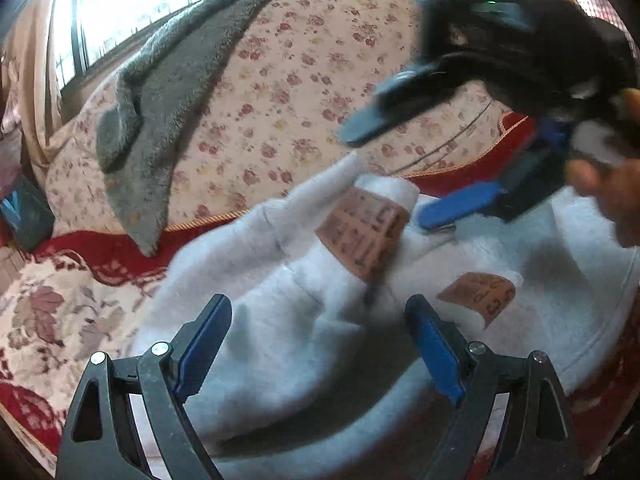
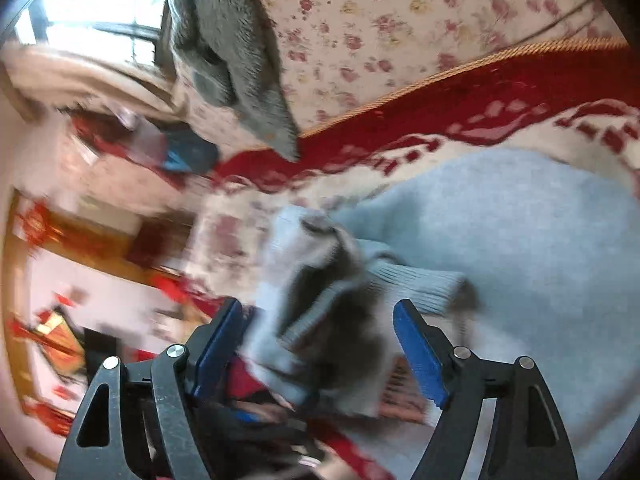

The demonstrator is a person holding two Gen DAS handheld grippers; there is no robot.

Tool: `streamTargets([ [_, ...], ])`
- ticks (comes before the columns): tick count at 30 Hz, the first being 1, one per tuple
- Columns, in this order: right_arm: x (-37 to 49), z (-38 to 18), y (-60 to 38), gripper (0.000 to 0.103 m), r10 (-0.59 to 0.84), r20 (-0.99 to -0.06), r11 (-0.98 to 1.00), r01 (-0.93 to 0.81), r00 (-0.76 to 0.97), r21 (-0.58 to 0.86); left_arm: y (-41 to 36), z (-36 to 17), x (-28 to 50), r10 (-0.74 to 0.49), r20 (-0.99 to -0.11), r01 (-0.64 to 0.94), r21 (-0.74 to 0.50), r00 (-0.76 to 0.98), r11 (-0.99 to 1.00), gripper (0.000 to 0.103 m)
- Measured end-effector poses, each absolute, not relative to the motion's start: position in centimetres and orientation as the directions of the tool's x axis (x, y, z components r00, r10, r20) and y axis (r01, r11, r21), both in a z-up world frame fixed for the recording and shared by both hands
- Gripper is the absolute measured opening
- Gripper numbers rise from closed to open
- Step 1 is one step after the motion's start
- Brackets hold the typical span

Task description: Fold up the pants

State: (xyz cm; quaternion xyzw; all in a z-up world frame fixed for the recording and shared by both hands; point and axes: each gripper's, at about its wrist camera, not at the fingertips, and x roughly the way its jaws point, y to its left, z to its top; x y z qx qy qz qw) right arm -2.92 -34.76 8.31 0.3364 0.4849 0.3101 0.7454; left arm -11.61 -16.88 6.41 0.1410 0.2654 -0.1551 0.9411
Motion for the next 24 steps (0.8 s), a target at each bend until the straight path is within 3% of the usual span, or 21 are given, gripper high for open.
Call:
streamTargets([
  [2,-1.7,8.0,-33.3,0.084,0.778,-0.547,0.608,-0.150,0.309,0.780,-16.6,6.1,-11.3,-0.233,-0.556,0.375,0.156,0.798,0.914,0.062],
  [3,-1.1,8.1,-32.3,0.083,0.784,-0.546,0.607,-0.187,0.295,0.772,-16.4,5.9,-10.9,-0.227,-0.570,0.371,0.149,0.789,0.917,0.040],
  [4,-0.9,8.2,-31.8,0.077,0.789,-0.540,0.605,-0.217,0.291,0.766,-16.0,5.6,-10.5,-0.228,-0.584,0.369,0.133,0.779,0.920,0.031],
  [5,-0.7,8.3,-31.1,0.054,0.786,-0.543,0.612,-0.246,0.295,0.752,-15.6,5.5,-10.1,-0.242,-0.596,0.372,0.103,0.766,0.923,0.030],
  [7,-0.2,8.2,-29.9,0.019,0.785,-0.552,0.616,-0.261,0.279,0.743,-14.4,6.0,-9.8,-0.272,-0.607,0.366,0.033,0.746,0.930,0.025],
  [14,-4.8,12.6,-31.5,0.015,0.832,-0.446,0.550,-0.381,0.331,0.743,-13.5,11.7,-14.3,-0.398,-0.530,0.450,-0.034,0.749,0.892,0.023],
  [16,-6.4,13.1,-32.8,0.015,0.833,-0.434,0.547,-0.397,0.343,0.737,-14.4,11.7,-15.1,-0.422,-0.543,0.481,-0.037,0.726,0.876,0.023],
  [24,-7.7,7.1,-35.1,0.015,0.648,-0.652,0.757,-0.241,0.394,0.608,-19.0,4.7,-14.4,-0.359,-0.664,0.486,0.007,0.655,0.874,0.023],
])
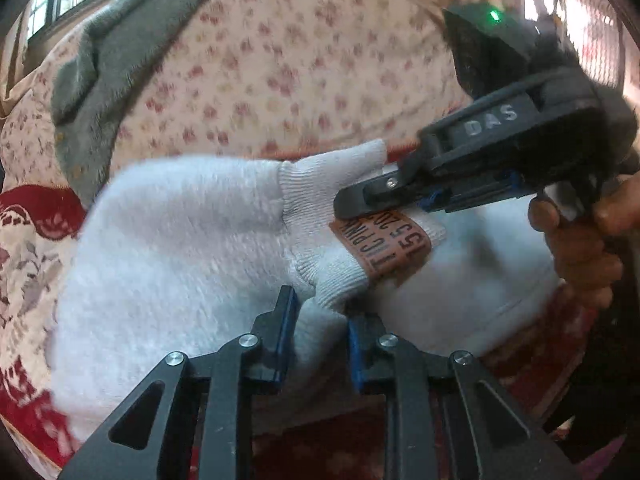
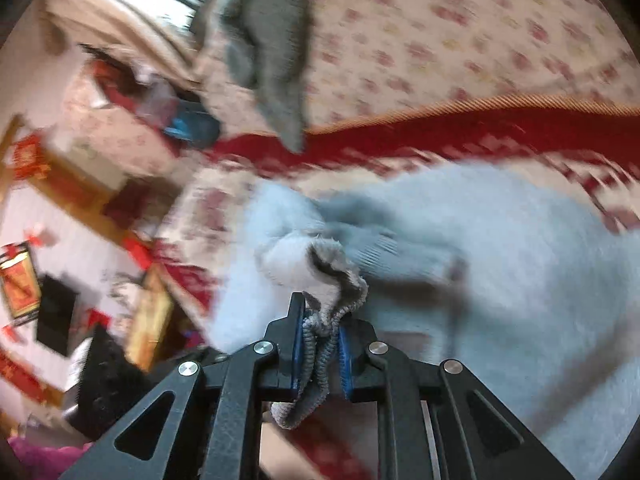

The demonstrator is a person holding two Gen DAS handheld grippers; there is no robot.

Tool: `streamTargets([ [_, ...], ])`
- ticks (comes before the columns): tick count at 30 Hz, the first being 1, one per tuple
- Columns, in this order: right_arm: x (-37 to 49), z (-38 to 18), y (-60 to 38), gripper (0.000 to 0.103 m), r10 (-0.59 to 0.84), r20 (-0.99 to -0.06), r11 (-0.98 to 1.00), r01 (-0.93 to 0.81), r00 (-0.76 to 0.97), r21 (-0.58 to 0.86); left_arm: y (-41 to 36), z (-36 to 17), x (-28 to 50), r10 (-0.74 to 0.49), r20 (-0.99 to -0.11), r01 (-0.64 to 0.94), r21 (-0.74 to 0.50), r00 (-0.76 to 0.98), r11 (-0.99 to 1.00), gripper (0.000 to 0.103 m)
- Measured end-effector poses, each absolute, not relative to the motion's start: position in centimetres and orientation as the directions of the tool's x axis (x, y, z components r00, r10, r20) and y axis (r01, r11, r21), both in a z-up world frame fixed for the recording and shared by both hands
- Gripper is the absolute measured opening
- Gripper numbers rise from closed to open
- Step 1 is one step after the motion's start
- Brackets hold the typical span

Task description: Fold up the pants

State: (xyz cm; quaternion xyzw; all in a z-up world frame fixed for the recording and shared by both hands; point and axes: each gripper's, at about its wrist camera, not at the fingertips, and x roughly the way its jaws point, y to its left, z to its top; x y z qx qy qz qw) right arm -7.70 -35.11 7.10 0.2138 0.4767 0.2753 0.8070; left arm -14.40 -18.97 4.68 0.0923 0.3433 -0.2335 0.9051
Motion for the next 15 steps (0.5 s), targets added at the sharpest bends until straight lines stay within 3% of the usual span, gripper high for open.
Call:
streamTargets([
  [5,-6.3,4.4,-35.4,0.017,0.619,-0.668,0.773,-0.171,0.412,0.611,-19.2,3.5,-14.0,-0.338,-0.642,0.461,0.026,0.688,0.887,0.025],
  [8,-6.9,5.9,-36.5,0.025,0.593,-0.674,0.787,-0.140,0.441,0.601,-19.2,3.3,-14.4,-0.327,-0.626,0.457,0.052,0.708,0.888,0.029],
  [11,-7.8,8.9,-36.6,0.028,0.559,-0.654,0.814,-0.189,0.509,0.549,-19.1,3.3,-14.1,-0.331,-0.624,0.446,0.031,0.708,0.895,0.030],
  [15,-8.0,12.0,-33.6,0.028,0.648,-0.587,0.760,-0.359,0.485,0.543,-18.8,3.3,-13.6,-0.336,-0.623,0.440,0.014,0.706,0.898,0.031],
])
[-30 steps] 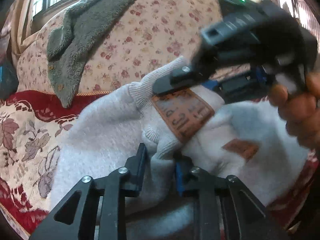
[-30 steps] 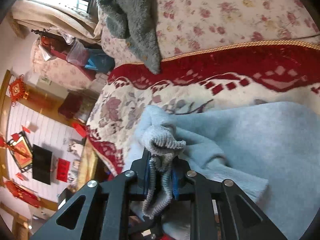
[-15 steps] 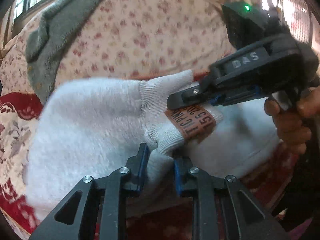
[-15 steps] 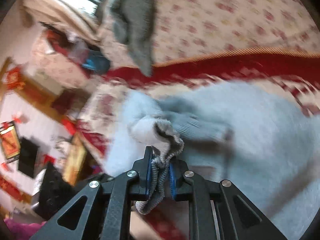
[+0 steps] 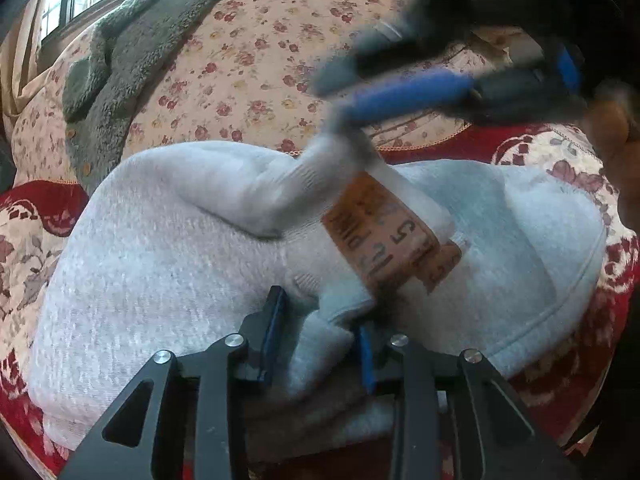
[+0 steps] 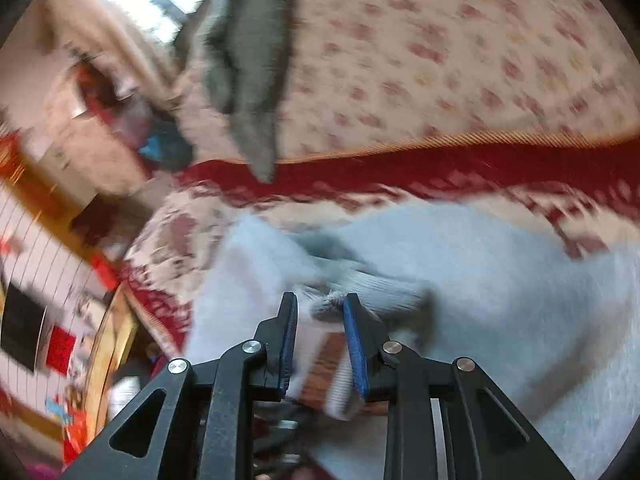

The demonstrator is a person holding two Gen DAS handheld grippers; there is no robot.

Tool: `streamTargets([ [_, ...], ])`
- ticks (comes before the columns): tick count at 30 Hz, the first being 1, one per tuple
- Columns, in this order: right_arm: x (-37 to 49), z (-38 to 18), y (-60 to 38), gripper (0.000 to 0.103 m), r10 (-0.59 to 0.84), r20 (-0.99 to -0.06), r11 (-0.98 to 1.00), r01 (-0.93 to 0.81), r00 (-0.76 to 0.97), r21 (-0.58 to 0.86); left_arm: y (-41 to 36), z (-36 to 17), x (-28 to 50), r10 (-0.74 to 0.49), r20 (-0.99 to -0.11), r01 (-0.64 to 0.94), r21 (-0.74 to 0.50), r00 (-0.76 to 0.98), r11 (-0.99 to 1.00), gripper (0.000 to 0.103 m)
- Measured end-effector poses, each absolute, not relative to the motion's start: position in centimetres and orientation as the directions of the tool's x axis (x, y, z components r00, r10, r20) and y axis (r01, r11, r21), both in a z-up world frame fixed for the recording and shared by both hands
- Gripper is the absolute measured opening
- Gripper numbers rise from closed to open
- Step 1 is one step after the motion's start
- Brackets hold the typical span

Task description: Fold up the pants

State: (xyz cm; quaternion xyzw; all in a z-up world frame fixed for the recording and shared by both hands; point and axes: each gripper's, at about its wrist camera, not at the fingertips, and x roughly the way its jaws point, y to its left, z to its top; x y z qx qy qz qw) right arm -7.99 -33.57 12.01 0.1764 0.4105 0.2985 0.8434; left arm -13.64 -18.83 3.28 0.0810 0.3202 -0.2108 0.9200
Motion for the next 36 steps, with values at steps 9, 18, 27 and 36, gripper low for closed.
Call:
streamTargets([
  [9,-6.1,14.2,-32.6,0.028,0.759,-0.488,0.648,-0.430,0.430,0.629,-18.5,3.2,-12.9,-0.351,-0.620,0.440,-0.010,0.702,0.898,0.031],
  [18,-1.9,5.8,-29.9,0.017,0.689,-0.652,0.724,-0.329,0.315,0.606,-18.4,2.9,-13.0,-0.349,-0.615,0.434,-0.012,0.707,0.901,0.033],
  [27,-5.1,8.9,-32.6,0.035,0.715,-0.577,0.696,-0.334,0.394,0.635,-18.4,4.7,-13.0,-0.266,-0.636,0.369,0.032,0.724,0.929,0.071],
  [36,-11.8,12.2,-38.3,0.072,0.565,-0.589,0.808,-0.242,0.578,0.538,-19.4,8.0,-13.7,-0.226,-0.613,0.318,0.044,0.757,0.947,0.084],
])
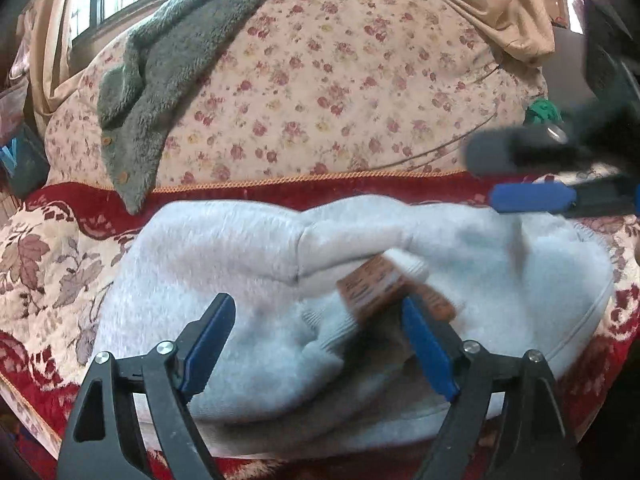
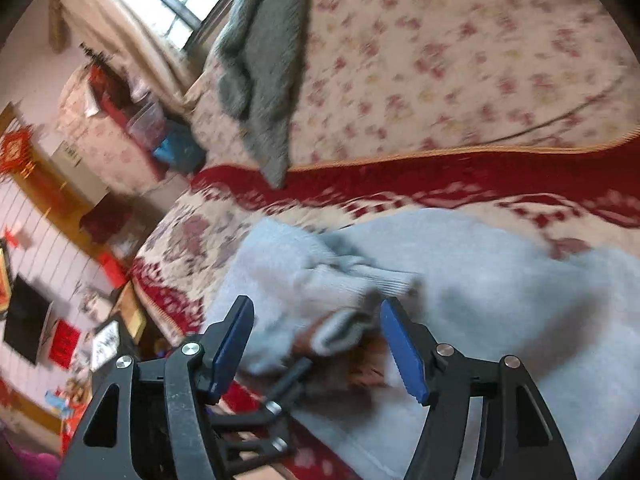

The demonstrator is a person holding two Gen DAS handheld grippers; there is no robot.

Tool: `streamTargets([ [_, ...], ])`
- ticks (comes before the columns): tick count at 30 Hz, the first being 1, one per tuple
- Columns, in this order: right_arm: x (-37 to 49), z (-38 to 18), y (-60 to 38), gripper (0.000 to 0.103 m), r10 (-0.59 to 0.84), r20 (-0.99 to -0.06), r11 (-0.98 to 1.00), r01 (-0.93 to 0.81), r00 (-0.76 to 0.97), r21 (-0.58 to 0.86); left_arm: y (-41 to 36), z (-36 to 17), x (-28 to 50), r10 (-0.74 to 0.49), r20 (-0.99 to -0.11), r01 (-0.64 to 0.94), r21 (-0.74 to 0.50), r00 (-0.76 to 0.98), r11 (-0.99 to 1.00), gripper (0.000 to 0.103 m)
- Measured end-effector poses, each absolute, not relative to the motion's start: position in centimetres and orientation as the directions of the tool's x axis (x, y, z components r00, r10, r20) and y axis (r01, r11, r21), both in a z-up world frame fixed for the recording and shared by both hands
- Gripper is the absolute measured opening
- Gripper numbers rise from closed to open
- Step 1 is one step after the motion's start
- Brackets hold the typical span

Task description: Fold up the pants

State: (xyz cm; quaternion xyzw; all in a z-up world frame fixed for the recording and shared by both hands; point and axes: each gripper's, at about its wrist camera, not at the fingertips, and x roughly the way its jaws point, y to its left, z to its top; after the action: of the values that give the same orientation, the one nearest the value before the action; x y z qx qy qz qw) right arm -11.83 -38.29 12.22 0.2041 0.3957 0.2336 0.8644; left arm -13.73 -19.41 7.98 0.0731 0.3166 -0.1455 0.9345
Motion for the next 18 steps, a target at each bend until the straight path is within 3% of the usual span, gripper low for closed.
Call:
streamTargets([
  [4,-14.0,12.3,-40.5,0.079,0.534,-0.598,0.825,-0.211,0.598,0.525,-20.0,8.7,-13.3,-0.240,-0.614,0.321,0.022,0.752,0.947,0.084],
  [18,-19.1,10.1,-45.5,0.087,0.488,-0.639,0.835,-0.106,0.594,0.540,-24.3,9.0,-12.8,-0.292,-0.634,0.379,0.003,0.716,0.925,0.085],
])
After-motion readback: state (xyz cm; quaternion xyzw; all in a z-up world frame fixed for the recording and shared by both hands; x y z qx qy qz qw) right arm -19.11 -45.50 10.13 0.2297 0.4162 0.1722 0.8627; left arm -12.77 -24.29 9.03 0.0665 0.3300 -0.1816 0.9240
